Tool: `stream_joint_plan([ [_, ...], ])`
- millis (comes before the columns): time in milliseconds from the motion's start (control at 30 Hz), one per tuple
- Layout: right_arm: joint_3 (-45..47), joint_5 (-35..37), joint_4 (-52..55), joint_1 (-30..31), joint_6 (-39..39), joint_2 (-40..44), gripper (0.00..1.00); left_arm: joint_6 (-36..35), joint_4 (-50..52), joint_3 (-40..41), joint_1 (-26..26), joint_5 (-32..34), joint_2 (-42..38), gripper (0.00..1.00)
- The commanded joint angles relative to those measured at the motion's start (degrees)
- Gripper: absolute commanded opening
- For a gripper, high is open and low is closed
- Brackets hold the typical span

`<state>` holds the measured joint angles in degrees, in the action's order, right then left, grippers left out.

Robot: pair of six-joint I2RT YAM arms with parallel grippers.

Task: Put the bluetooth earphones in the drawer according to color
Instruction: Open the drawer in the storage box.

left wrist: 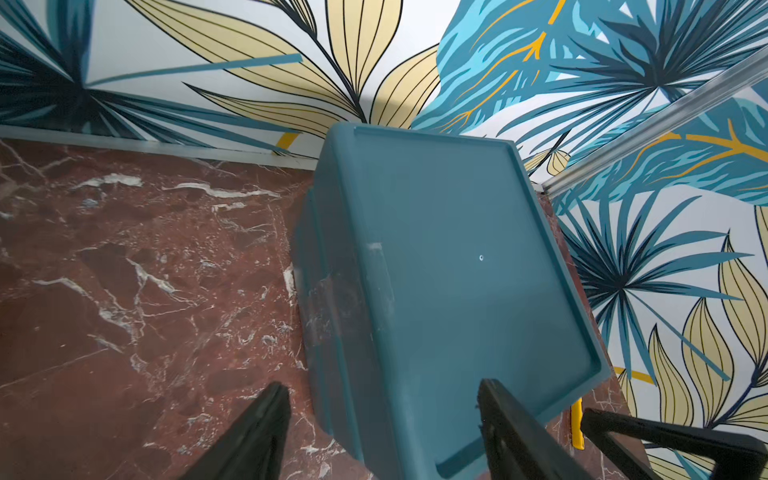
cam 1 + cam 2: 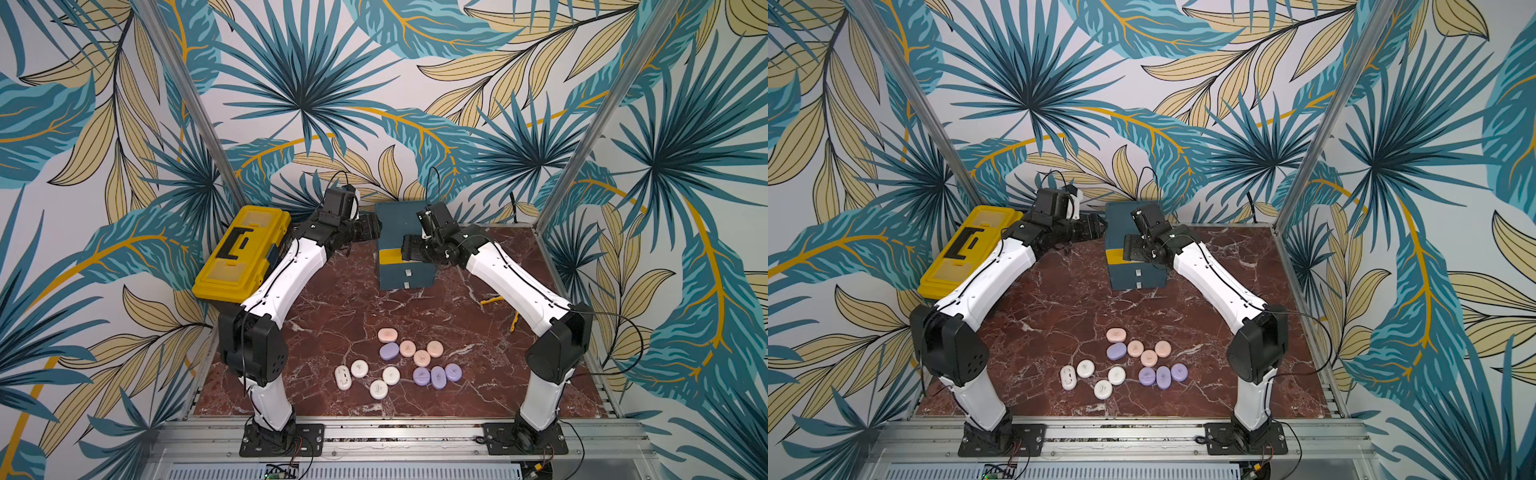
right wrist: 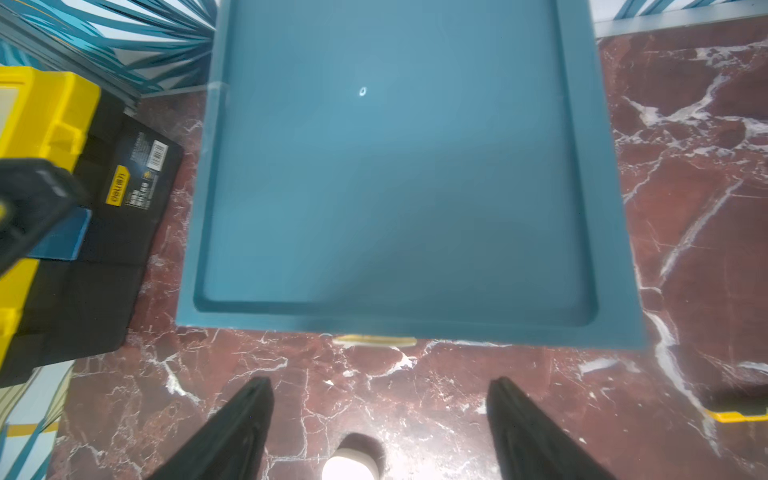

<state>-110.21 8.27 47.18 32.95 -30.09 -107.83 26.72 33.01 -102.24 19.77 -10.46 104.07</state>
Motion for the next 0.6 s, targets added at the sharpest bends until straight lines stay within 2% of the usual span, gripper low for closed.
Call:
stream_joint_plan([
  [0, -3.69, 1.70, 7.15, 0.22, -0.63, -3.14, 0.86, 0.57, 2.11, -5.09, 1.03, -2.42, 2.76, 0.76],
  [233, -6.64, 1.66, 8.65, 0.23, -0.63, -6.30, 0.80, 0.79, 2.05, -5.94, 1.90, -3.50, 5.58, 0.76],
  [567, -11.27, 2.90, 9.21, 0.27, 0.41, -10.60, 0.78, 0.87, 2.68, -7.54, 2.97, -4.03, 8.22, 0.76],
])
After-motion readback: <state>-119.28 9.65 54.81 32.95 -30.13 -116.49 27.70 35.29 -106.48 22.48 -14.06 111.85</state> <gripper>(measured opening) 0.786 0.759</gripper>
